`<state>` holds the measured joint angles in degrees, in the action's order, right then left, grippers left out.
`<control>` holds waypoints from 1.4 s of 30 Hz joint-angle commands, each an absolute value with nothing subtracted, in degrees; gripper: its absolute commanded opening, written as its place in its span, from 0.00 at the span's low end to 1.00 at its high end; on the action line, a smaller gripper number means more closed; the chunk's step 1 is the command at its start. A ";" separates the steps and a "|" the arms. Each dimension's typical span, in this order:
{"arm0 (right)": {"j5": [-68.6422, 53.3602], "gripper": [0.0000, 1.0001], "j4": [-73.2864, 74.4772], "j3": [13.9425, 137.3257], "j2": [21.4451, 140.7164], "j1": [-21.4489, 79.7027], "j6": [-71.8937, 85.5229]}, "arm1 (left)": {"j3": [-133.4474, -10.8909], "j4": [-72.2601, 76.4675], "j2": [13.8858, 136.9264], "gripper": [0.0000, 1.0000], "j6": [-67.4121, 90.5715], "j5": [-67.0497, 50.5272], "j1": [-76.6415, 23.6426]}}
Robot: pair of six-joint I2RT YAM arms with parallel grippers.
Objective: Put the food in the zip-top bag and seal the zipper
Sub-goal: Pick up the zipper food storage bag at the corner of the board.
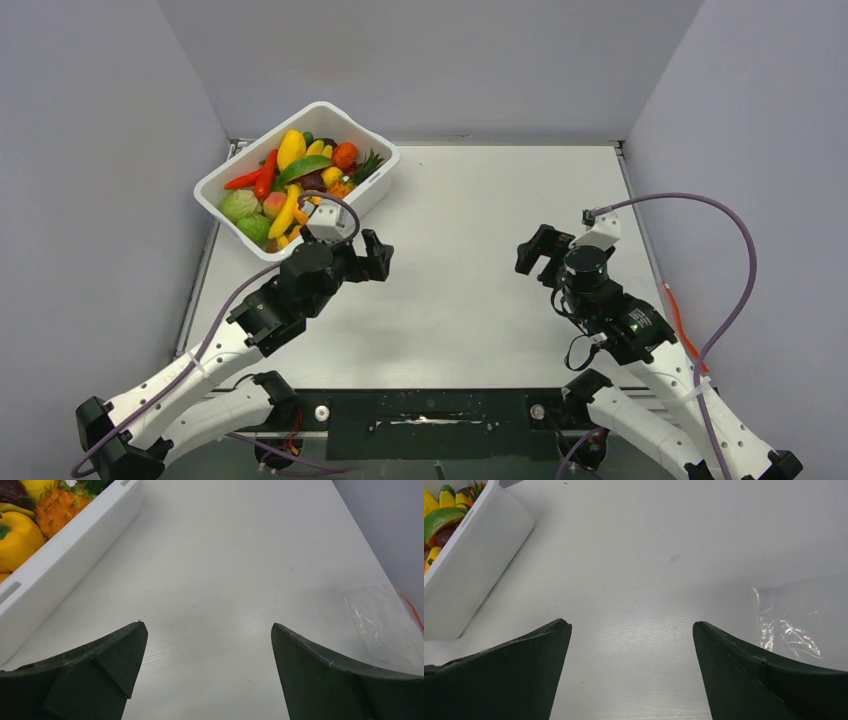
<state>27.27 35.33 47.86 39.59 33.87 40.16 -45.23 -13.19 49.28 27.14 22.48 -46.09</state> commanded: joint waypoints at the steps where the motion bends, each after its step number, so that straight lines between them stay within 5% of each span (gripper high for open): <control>1: 29.96 0.98 34.63 48.74 40.05 34.37 42.21 | -43.63 -6.91 46.60 0.98 25.01 22.12 -46.41; 14: 41.27 0.98 41.08 53.75 47.39 34.02 50.00 | -43.28 -9.38 48.02 0.98 24.03 23.64 -46.36; 21: 40.66 1.00 45.91 58.58 55.75 23.91 52.39 | -44.87 -13.13 50.65 0.98 26.40 24.59 -46.45; 29: 32.00 0.52 46.12 54.00 58.35 7.53 60.21 | -47.10 -18.77 53.17 0.98 26.85 26.81 -46.49; 42: 29.07 0.61 58.35 43.72 56.21 -16.24 77.59 | -43.17 -13.95 45.20 0.97 24.26 25.35 -46.49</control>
